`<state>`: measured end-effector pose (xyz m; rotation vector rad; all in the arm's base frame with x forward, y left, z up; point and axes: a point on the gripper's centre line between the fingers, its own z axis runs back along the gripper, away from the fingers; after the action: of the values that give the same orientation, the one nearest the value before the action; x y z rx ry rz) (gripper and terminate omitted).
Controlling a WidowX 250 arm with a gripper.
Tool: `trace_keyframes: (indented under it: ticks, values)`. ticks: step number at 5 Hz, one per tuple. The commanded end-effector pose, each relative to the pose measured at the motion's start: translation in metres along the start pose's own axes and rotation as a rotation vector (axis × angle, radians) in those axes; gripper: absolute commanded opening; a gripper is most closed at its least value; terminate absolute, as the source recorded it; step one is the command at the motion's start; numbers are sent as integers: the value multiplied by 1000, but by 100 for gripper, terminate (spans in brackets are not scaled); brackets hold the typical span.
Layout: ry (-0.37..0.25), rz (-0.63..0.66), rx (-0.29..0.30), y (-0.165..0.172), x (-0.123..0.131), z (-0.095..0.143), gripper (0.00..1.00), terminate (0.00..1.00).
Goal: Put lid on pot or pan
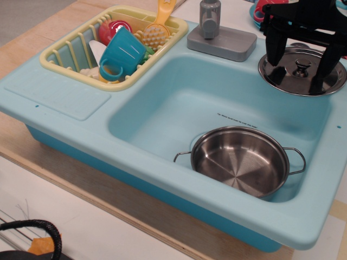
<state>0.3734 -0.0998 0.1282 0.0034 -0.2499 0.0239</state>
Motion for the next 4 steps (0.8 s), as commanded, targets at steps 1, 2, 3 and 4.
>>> trace_keyframes:
  ticks: [1,2,3,4]
  values:
    - [-34,-2,-18,2,11,13,100,0]
    - [-31,11,-13,2,12,10,0,0]
    - [-20,15,-13,1,14,9,0,0]
    - [-18,25,-15,-1,10,9,0,0]
